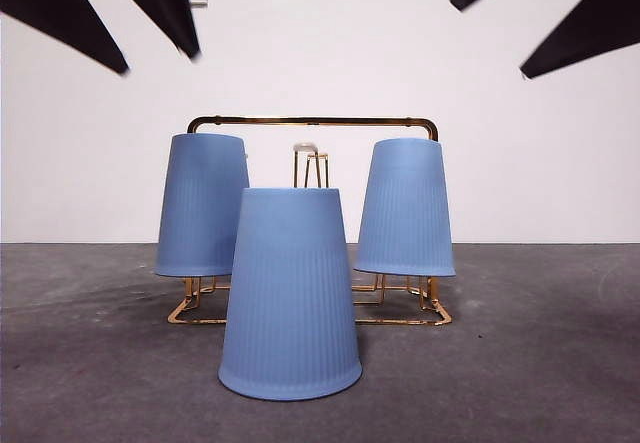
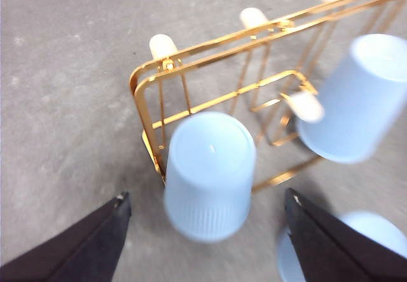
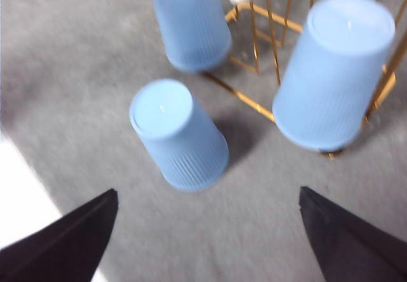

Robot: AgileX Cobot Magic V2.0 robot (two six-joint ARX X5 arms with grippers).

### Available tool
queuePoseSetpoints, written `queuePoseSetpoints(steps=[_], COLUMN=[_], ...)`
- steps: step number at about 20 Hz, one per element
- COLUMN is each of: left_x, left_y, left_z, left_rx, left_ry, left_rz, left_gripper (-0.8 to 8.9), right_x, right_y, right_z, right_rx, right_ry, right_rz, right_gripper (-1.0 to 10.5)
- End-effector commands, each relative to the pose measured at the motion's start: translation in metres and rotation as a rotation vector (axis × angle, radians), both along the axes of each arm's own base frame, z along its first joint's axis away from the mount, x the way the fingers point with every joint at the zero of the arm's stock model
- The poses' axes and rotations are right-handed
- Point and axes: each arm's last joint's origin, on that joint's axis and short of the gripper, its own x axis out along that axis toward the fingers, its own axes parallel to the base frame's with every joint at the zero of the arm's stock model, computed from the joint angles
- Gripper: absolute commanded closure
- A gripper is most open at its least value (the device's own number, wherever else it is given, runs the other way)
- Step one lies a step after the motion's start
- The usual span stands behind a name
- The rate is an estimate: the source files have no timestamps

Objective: Pick the top cup and place it on cupholder, pick up the mid cup and place it on cupholder, last pick the bottom cup and place it on cupholder.

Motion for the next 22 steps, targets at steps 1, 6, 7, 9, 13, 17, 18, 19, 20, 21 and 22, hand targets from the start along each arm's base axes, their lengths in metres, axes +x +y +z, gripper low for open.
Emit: queuePoseSetpoints(steps=[1, 6, 7, 9, 13, 17, 18, 19, 20, 21, 22], left_x=[-0.02, -0.059, -0.067, -0.077, -0.092, -0.098, -0.099, -0.099, -0.099, -0.099, -0.099], left_y=[0.01, 0.035, 0.04, 0.047, 0.056, 0.061, 0.061, 0.061, 0.062, 0.062, 0.062], left_z=[0.017, 0.03, 0.032, 0.035, 0.038, 0.04, 0.04, 0.039, 0.038, 0.038, 0.038], left_rx=[-0.056, -0.125, -0.138, -0.159, -0.187, -0.194, -0.193, -0.189, -0.185, -0.183, -0.183], left_ry=[-0.019, 0.016, 0.025, 0.029, 0.02, 0.008, 0.009, 0.015, 0.021, 0.023, 0.024], left_rz=[-0.035, -0.102, -0.111, -0.136, -0.15, -0.151, -0.151, -0.151, -0.151, -0.15, -0.15], left_gripper=[4.31, 4.36, 4.36, 4.37, 4.39, 4.39, 4.39, 4.39, 4.39, 4.39, 4.39], right_x=[0.003, 0.016, 0.02, 0.027, 0.044, 0.061, 0.065, 0.068, 0.072, 0.075, 0.077], right_y=[0.005, 0.02, 0.025, 0.037, 0.066, 0.093, 0.099, 0.104, 0.108, 0.113, 0.117], right_z=[0.004, 0.015, 0.017, 0.021, 0.017, -0.007, -0.014, -0.02, -0.026, -0.033, -0.039], right_rx=[0.039, 0.058, 0.053, 0.042, -0.008, -0.06, -0.065, -0.07, -0.076, -0.09, -0.106], right_ry=[-0.008, -0.002, 0.002, 0.008, 0.04, 0.097, 0.106, 0.116, 0.13, 0.137, 0.142], right_rz=[0.023, 0.056, 0.066, 0.09, 0.136, 0.163, 0.165, 0.164, 0.157, 0.15, 0.146], right_gripper=[4.6, 4.6, 4.6, 4.6, 4.5, 4.5, 4.5, 4.4, 4.1, 4.0, 4.0])
